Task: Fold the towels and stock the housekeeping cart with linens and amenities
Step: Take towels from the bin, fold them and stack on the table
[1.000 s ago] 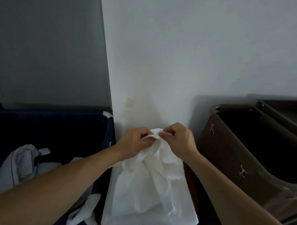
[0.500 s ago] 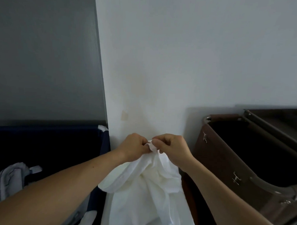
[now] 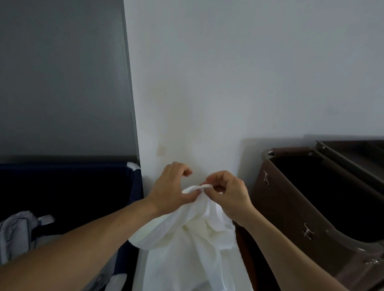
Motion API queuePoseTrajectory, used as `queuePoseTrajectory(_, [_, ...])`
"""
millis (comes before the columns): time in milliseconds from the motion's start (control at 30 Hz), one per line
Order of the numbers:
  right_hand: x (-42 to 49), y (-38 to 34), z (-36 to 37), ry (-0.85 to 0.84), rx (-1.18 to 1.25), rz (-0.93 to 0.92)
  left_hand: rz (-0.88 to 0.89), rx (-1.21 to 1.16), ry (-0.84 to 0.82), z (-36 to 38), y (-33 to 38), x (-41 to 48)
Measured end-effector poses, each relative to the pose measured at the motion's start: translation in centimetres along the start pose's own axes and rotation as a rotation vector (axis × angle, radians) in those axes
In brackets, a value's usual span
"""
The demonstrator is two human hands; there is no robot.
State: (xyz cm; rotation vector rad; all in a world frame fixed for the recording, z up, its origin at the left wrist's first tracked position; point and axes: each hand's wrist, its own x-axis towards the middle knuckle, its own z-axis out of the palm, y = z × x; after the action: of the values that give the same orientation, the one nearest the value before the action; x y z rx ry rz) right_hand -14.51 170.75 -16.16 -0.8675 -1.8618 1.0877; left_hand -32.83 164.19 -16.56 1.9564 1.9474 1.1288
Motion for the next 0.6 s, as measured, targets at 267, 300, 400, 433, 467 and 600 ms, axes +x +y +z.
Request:
queuePoseTrajectory(267, [-0.8, 1.1, 0.7, -0.053, 0.037, 0.107, -0.158, -0.208, -0.248, -0.3, -0.2, -1.0])
queuePoseTrajectory(300, [-0.7, 1.4, 0.6, -0.078, -0.008, 0.14, -0.17, -0.213, -0.272, -0.3, -0.3, -1.1])
queuePoseTrajectory(400, [-0.9, 2.2, 0.6, -0.179, -0.112, 0.243, -0.193, -0.254, -0.304, -0.1, -0.5, -1.6])
queuePoseTrajectory(433, [-1.0, 2.5, 0.6, -0.21, -0.13, 0.265, -0.192, -0.26, -0.305, 0.0, -0.6, -1.8])
queuePoseTrajectory(467, [-1.2, 2.6, 0.7, -0.228, -0.144, 0.271, -0.187, -0.252, -0.308, 0.1, -0.6, -2.0])
queuePoseTrajectory(600, [-2.0, 3.3, 1.3, -0.184, -0.156, 0.176, -0.145, -0.197, -0.262, 0.8, -0.6, -2.6])
